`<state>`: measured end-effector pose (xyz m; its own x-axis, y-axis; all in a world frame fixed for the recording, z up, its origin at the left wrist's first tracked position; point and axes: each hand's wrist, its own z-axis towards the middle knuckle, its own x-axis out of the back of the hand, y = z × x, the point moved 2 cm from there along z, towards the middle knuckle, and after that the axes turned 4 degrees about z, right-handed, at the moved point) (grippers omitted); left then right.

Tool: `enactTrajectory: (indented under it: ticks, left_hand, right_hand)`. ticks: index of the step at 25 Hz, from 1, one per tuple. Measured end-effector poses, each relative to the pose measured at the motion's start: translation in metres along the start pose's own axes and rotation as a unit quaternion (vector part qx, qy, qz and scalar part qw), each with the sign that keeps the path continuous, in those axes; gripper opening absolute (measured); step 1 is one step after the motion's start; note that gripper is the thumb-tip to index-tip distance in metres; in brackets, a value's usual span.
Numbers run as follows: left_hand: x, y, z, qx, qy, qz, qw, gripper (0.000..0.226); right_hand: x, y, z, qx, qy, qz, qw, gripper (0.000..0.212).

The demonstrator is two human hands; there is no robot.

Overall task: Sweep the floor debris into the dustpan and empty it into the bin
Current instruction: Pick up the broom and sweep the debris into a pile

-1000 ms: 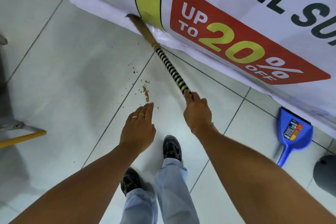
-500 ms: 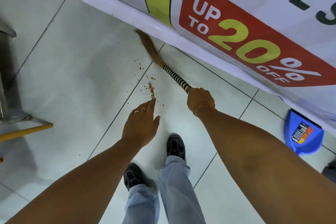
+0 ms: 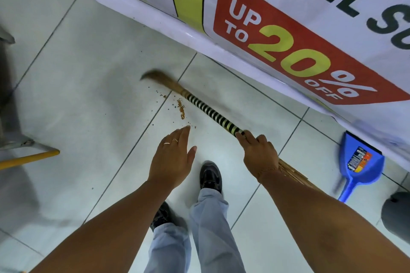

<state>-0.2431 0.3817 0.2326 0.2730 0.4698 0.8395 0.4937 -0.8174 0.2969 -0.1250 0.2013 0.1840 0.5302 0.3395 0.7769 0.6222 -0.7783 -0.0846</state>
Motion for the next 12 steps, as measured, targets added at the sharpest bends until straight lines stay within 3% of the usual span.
enactTrajectory:
  ticks: [1,6,12]
  left_hand:
    - [0.000,-0.001,0.002,0.000,0.009,0.001,1.000,0.054]
    - [0.007,-0.019,0.015,0.026,0.009,-0.002,1.000,0.055]
    - [0.013,-0.053,0.036,0.143,-0.008,-0.034,0.989,0.054]
  right_hand:
    - [0.006,0.002,0.010,0.010,0.039,-0.011,0.999,0.060]
    - [0.088,-0.042,0.113,0.016,0.075,0.003,0.997,0.059]
    - [0.130,-0.099,0.180,-0.031,-0.005,0.018,0.999,0.038]
